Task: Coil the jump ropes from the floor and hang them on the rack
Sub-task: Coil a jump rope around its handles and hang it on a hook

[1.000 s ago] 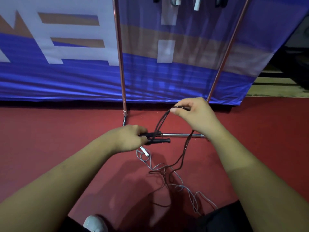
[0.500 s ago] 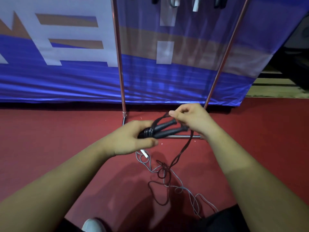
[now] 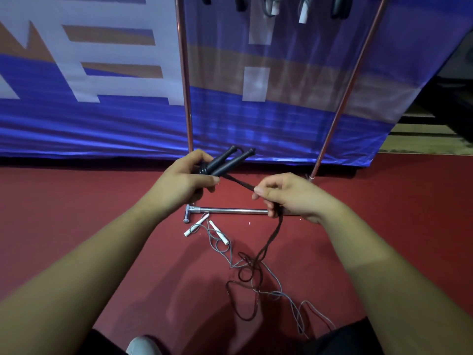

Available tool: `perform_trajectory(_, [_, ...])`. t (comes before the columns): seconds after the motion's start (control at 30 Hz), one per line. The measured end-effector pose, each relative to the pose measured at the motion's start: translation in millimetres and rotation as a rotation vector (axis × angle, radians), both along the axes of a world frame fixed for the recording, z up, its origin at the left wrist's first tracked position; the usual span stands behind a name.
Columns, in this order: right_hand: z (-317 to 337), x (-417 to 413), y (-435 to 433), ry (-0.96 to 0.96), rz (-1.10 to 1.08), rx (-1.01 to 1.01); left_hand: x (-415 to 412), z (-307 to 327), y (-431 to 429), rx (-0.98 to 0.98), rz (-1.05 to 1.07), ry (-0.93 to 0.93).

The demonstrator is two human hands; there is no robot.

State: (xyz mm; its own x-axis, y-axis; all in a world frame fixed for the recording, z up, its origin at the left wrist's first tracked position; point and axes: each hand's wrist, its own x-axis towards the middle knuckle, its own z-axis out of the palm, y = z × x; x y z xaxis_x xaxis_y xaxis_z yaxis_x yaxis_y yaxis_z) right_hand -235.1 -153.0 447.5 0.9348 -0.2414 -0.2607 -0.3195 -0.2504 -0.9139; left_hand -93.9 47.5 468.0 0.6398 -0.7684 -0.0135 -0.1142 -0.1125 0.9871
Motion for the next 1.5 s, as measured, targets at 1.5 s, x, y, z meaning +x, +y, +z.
perform_trajectory(1.5, [3,5,11,-0.236,0.038,-0.116,-19,-2,-1,-0.094,-0.414,0.088])
